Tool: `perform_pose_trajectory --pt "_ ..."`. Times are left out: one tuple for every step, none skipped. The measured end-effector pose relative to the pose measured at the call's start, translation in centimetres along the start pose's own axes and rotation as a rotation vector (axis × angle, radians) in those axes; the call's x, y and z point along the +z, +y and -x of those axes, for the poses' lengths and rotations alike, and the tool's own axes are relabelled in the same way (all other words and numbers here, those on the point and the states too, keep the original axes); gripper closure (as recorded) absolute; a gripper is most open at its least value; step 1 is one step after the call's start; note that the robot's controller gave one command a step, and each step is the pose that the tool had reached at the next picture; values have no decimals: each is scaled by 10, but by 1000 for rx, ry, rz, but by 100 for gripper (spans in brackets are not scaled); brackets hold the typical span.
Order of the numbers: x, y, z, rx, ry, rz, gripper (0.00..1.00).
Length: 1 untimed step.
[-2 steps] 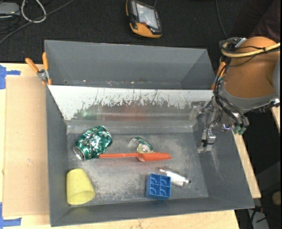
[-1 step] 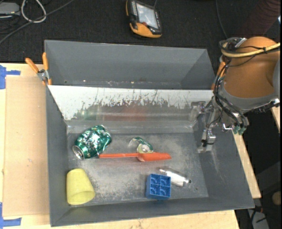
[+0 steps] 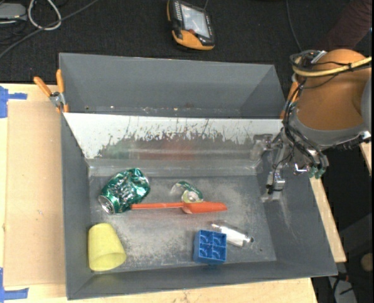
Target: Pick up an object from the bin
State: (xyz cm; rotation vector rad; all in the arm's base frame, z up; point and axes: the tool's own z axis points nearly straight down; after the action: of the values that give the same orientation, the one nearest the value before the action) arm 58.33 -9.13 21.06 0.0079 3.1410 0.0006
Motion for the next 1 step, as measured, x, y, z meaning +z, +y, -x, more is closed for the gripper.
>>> perform_pose_trajectory --pt "20 -15 -3 -286 1 0 0"
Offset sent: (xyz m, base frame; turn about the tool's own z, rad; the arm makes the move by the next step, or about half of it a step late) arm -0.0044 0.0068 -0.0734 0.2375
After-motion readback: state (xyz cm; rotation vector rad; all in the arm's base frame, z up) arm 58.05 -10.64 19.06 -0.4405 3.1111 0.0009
